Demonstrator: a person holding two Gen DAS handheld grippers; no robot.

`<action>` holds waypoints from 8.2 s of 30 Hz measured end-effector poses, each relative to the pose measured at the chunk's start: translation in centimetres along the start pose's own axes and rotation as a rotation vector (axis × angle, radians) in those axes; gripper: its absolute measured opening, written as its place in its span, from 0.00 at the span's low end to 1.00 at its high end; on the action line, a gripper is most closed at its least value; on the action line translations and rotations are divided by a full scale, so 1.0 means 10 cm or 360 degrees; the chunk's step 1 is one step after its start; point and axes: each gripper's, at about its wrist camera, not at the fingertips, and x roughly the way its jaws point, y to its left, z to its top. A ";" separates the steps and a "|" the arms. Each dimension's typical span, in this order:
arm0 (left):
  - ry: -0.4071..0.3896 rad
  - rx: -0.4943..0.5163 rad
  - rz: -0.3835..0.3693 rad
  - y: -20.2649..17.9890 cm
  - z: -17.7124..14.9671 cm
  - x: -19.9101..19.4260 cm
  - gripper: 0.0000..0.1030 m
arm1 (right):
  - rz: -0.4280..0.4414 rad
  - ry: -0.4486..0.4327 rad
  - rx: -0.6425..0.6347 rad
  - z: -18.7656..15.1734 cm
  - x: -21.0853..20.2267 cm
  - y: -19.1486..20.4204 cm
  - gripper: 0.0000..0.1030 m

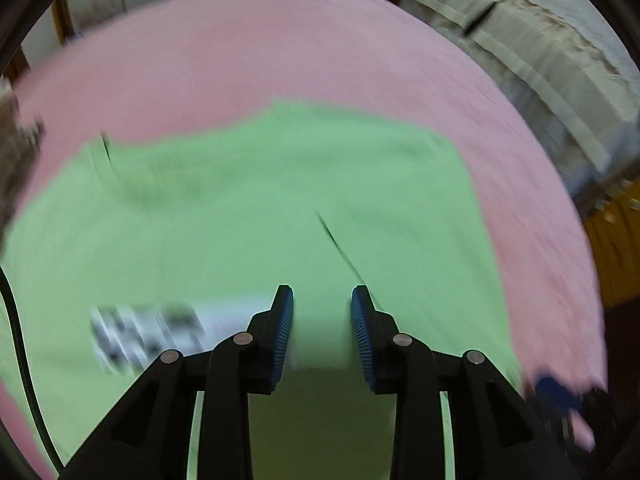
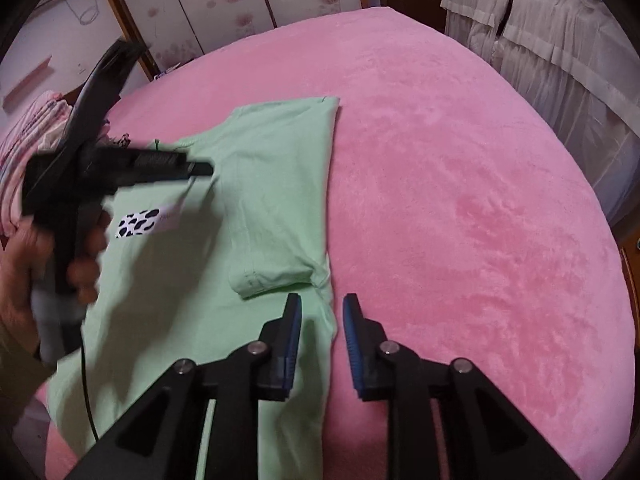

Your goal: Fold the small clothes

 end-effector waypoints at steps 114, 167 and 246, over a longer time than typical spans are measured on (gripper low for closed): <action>-0.0419 0.0000 0.0212 -0.10 0.56 -0.37 0.83 | -0.0243 -0.0047 -0.0127 1.50 0.35 0.39 0.19; -0.0534 -0.0530 0.0447 3.50 -1.57 -2.21 0.99 | -0.0084 -0.0247 -0.0453 -0.04 -0.24 3.94 0.45; -0.0320 -0.0693 -0.0137 4.24 -0.72 -0.66 0.64 | 0.0197 -0.0112 -0.0307 0.40 0.87 3.88 0.45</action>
